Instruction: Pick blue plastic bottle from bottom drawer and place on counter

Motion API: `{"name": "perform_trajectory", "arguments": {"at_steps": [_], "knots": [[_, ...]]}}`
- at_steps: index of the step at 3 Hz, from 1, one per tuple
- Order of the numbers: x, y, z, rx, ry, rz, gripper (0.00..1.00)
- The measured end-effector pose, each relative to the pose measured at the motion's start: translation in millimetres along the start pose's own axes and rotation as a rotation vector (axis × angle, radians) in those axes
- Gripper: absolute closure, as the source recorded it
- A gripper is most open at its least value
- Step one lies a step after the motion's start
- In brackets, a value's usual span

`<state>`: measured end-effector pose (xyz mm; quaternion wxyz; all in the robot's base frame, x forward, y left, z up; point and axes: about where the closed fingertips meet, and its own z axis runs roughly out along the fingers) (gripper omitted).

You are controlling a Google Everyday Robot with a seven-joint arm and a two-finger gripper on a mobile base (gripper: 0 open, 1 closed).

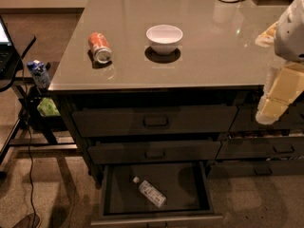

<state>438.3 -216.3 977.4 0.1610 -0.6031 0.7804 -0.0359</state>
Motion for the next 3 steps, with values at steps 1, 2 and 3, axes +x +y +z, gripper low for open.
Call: {"name": "perform_trajectory", "arguments": {"at_steps": [1, 2, 3], "knots": [[0, 0, 0, 0.000, 0.000, 0.000, 0.00], [2, 15, 20, -0.016, -0.008, 0.044, 0.00], [0, 50, 68, -0.069, 0.006, 0.139, 0.00]]}}
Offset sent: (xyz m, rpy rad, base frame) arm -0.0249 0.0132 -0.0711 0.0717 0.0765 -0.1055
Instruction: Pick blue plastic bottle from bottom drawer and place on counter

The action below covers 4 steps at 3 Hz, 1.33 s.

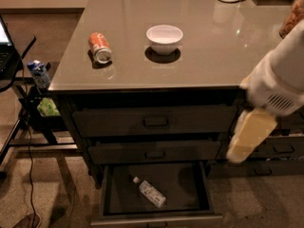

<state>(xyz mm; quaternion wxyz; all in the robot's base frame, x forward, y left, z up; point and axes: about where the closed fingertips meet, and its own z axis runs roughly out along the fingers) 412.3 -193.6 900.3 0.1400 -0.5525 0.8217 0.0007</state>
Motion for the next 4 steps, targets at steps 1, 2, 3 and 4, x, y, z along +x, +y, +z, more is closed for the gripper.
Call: {"name": "perform_trajectory", "arguments": {"at_steps": [1, 2, 3, 4], "knots": [[13, 40, 71, -0.085, 0.032, 0.077, 0.00], [12, 40, 70, -0.084, 0.032, 0.077, 0.00], [16, 52, 92, -0.112, 0.039, 0.090, 0.00], [17, 70, 134, -0.123, 0.052, 0.115, 0.00]]}}
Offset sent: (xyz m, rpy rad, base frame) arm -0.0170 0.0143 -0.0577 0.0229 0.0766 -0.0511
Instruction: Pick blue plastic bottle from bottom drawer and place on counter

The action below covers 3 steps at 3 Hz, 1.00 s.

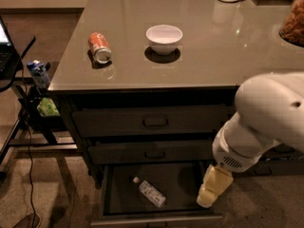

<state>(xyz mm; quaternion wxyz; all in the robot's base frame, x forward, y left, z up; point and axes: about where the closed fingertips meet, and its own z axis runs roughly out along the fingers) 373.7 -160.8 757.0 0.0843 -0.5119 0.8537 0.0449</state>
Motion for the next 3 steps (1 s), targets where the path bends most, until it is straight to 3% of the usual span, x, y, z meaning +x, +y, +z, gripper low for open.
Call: {"name": "perform_trajectory", "arguments": {"at_steps": [1, 2, 3], "knots": [[0, 2, 43, -0.005, -0.016, 0.035, 0.00], [2, 4, 49, -0.008, -0.009, 0.047, 0.00], [7, 11, 89, -0.034, 0.021, 0.069, 0.00]]}}
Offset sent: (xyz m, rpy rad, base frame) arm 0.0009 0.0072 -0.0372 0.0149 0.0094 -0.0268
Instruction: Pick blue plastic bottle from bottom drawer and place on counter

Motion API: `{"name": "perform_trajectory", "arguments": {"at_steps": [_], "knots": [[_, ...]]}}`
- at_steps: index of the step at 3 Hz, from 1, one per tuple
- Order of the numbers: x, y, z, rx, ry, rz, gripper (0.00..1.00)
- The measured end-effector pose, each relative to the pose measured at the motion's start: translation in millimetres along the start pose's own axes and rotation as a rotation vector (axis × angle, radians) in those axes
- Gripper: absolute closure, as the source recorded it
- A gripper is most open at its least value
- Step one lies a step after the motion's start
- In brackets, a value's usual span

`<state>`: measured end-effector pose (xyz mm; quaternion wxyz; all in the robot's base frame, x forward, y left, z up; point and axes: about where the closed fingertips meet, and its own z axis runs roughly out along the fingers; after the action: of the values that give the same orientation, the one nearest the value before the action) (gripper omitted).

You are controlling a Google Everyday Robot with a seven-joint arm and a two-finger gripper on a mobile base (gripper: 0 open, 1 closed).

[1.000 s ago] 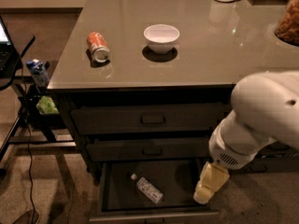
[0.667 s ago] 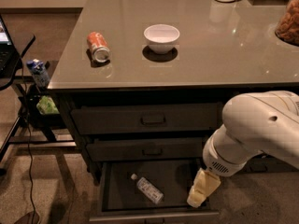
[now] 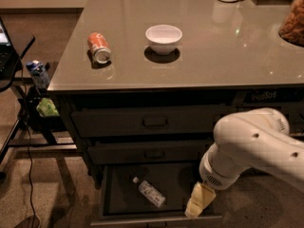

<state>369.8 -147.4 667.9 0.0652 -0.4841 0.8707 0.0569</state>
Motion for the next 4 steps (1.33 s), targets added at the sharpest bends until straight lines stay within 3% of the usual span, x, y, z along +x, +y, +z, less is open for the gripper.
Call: {"name": "perform_trajectory", "arguments": {"at_steps": [1, 2, 3, 4], "knots": [[-3, 0, 46, -0.027, 0.008, 0.045, 0.00], [-3, 0, 46, -0.027, 0.008, 0.045, 0.00], [-4, 2, 69, -0.023, -0.006, 0.060, 0.00], [-13, -7, 114, -0.033, -0.040, 0.096, 0.00]]}}
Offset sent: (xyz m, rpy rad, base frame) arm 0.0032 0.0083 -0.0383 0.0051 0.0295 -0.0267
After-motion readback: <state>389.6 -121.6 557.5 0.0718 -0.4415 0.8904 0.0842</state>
